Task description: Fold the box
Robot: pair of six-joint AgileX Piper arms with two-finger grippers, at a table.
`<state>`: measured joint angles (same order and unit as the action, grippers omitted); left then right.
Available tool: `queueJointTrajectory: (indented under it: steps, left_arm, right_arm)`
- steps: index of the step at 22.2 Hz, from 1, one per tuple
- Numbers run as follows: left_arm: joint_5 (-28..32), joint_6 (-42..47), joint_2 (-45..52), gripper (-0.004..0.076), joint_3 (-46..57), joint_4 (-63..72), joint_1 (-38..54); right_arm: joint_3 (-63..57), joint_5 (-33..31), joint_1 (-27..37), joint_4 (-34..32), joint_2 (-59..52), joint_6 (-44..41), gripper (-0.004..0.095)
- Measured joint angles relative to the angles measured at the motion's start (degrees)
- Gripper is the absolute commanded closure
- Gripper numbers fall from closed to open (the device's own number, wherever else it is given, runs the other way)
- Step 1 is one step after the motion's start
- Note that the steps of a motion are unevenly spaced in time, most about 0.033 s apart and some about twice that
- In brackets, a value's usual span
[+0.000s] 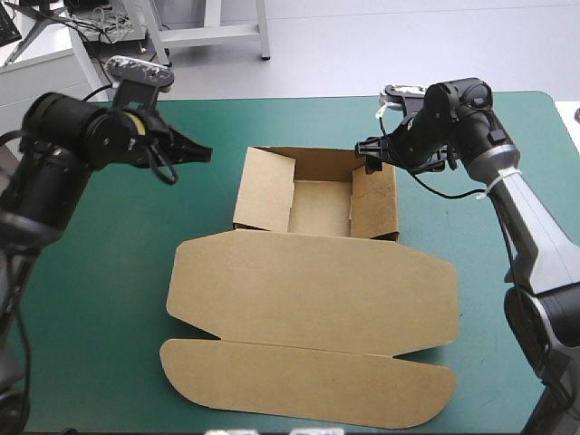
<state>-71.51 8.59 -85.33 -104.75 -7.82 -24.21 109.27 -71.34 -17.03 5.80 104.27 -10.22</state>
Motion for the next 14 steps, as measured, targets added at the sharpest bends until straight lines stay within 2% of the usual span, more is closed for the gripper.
queueJointTrajectory:
  steps: [8, 10, 14]
  left_arm:
    - [0.0, -0.7, 21.3, 0.0734, 25.1, -3.2, 0.0]
    - [1.8, -1.2, 27.2, 0.0734, 32.8, -3.3, 0.0]
    - [9.1, -1.6, 39.6, 0.0734, 49.1, -3.4, 0.0]
  right_arm:
    - [-8.7, 4.2, 0.0, 0.0, 0.1, -1.7, 0.0157]
    - [-11.2, 6.0, 0.0, 0.1, 0.8, -2.5, 0.0157]
    - [-12.2, 7.0, 0.0, 1.0, 5.3, -3.0, 0.0159]
